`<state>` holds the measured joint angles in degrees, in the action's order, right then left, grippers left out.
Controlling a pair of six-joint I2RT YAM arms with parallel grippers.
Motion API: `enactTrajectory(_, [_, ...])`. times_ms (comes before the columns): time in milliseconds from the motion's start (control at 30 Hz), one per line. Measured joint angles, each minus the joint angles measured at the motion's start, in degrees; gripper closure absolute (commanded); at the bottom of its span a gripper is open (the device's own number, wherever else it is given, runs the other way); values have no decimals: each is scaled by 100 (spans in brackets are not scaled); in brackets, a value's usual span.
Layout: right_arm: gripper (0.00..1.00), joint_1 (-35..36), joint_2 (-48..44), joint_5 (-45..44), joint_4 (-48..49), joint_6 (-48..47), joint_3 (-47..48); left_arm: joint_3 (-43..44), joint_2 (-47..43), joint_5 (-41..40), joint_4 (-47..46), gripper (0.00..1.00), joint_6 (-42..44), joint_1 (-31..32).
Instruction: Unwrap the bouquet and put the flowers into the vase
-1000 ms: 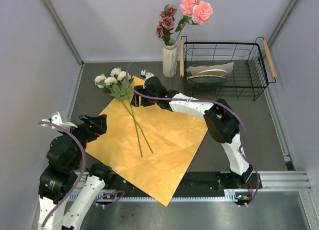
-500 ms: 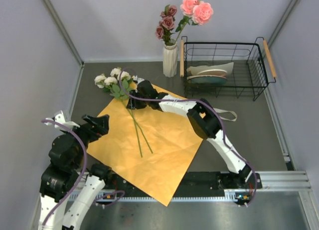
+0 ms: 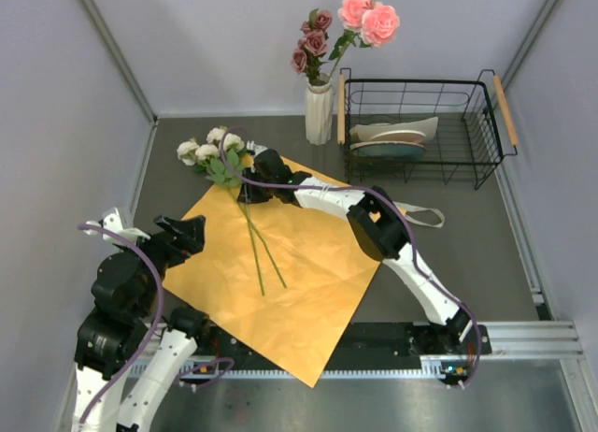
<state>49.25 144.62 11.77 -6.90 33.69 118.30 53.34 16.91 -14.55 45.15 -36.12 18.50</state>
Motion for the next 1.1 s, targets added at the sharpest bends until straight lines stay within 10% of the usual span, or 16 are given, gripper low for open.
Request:
enactTrajectory(400, [100,-70,227,33,-76,170,212,0,0,13,0,4,2,0])
enactTrajectory(1100, [100,-107,-1910,-450,-501,-811,223,0,0,20,-2,5,-2,-2])
